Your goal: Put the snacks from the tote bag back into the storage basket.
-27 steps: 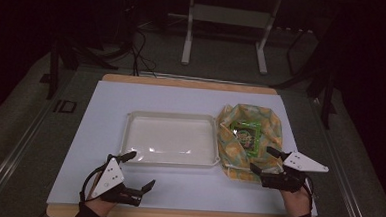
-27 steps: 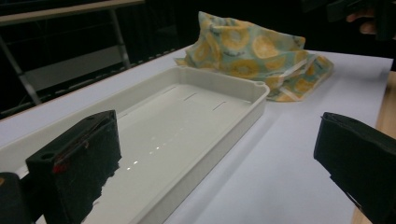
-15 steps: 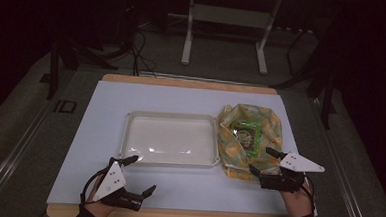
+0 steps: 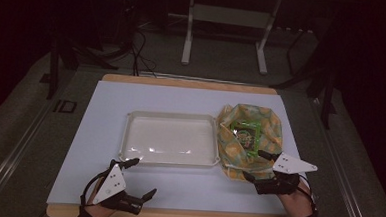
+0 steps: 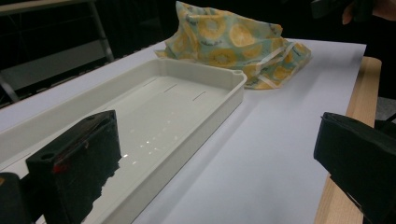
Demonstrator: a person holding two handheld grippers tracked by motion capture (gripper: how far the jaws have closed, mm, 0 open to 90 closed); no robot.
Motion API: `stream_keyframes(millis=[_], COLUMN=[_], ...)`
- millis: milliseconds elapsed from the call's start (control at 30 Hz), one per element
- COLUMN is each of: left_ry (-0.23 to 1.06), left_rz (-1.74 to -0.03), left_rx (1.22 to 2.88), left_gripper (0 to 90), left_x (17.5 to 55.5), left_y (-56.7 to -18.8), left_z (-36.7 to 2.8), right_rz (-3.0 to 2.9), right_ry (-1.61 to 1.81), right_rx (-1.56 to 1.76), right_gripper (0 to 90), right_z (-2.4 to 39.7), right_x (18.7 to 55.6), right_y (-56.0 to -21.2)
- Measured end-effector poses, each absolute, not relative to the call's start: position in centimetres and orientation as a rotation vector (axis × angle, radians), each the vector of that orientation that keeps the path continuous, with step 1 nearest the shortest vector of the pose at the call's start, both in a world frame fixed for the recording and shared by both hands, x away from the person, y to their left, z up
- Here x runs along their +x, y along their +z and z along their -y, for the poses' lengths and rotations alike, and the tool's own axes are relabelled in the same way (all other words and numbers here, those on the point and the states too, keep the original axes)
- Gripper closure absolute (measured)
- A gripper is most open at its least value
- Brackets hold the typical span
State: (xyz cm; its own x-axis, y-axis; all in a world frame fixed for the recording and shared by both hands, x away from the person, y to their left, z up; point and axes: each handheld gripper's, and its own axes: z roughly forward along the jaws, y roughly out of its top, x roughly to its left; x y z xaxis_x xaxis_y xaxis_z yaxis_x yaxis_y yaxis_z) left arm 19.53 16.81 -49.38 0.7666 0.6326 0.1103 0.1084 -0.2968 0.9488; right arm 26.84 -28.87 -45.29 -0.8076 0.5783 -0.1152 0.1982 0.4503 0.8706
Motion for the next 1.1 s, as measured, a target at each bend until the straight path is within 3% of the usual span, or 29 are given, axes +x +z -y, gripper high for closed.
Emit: stream_keyframes(millis=[1100], left_ry=[0.567], left_rz=[-0.562], left_rx=[1.83], left_gripper=[1.1], left_x=[19.7], left_y=[-49.4], left_z=[-16.6], right_rz=[-2.18], right_ry=[1.375], right_rx=[0.56], right_gripper=[19.0], right_z=[29.0], right_x=[26.6], right_y=[-39.6])
